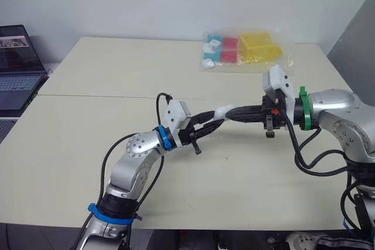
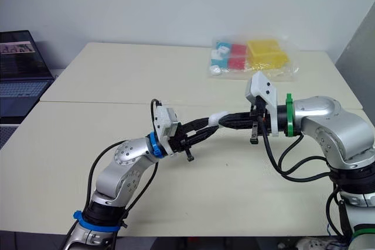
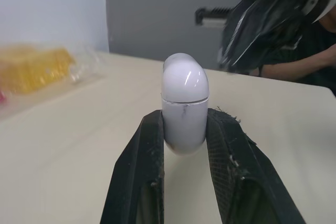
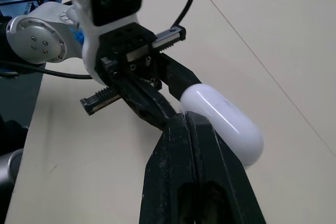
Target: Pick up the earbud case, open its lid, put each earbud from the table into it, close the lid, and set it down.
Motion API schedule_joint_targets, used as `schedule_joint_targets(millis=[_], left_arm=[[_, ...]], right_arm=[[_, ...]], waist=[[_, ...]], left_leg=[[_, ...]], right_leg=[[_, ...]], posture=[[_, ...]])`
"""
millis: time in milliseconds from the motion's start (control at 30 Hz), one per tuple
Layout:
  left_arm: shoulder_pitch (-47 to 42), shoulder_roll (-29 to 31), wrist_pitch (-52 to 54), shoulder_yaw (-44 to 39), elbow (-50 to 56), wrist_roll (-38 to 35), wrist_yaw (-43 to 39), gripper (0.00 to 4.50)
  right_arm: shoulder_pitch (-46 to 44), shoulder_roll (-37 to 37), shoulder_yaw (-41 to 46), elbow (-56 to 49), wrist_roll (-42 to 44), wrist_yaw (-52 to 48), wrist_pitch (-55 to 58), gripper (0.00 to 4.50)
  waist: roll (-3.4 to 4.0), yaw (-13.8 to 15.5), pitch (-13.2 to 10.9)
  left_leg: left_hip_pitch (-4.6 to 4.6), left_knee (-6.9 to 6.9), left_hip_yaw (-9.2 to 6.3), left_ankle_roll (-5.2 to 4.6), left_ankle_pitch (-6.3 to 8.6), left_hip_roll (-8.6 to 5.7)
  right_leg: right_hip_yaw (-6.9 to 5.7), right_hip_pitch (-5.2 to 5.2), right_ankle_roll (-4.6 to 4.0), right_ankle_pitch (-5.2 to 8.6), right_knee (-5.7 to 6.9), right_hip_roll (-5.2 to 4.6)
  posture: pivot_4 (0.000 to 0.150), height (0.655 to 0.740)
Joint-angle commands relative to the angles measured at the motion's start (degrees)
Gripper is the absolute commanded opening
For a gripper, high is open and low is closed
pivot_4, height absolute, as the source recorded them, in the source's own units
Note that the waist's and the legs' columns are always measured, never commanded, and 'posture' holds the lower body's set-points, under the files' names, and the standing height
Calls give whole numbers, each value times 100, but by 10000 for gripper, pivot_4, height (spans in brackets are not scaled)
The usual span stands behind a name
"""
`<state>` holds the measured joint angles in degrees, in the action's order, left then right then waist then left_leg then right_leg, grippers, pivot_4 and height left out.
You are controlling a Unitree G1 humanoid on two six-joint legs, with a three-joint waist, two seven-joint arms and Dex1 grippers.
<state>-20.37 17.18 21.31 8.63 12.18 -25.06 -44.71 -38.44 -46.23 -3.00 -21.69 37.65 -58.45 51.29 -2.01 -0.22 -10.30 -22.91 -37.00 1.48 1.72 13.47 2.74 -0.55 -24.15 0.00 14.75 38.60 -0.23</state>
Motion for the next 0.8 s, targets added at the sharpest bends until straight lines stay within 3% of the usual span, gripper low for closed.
schedule_joint_targets(millis=[33, 133, 267, 600, 800], left_arm=[[-109, 94, 1140, -164, 180, -605, 140, 7760], [-402, 98, 2914, -405, -13, -1506, 427, 7760], [-725, 58, 4393, -635, -512, -1928, 833, 7760], [-1167, -83, 4998, -735, -1541, -1678, 1202, 7760], [-1093, 304, 5066, -708, -1365, -1619, 1004, 27004]], right_arm=[[313, -396, 401, -457, -25, 32, -109, 0], [1081, -845, 418, -864, -721, 158, -767, 0], [1635, -918, 421, -1099, -1033, 270, -1214, 0], [2396, -904, 42, -1424, -1541, 439, -1583, 0], [2401, -862, -72, -1360, -1594, 329, -1674, 0]], waist=[[0, 3, 0], [-3, 19, -1], [-3, -15, -1], [-4, -27, -1], [-4, -36, -1]], left_leg=[[0, 0, -4, 0, 0, 0], [-2, 0, -8, 0, 0, 0], [0, -5, -7, 1, 0, -5], [11, -5, -9, 2, -1, -4], [11, -3, -8, 3, -1, -3]], right_leg=[[-3, 2, 0, 0, -1, 0], [-8, 3, 1, 1, -4, 0], [-6, 4, 4, 0, -1, -1], [-3, 6, 2, 0, 13, 3], [0, 4, 2, 0, 12, 2]], posture=[[1500, 7400], [1500, 7400], [1500, 7400], [1500, 7400], [1500, 7400]])
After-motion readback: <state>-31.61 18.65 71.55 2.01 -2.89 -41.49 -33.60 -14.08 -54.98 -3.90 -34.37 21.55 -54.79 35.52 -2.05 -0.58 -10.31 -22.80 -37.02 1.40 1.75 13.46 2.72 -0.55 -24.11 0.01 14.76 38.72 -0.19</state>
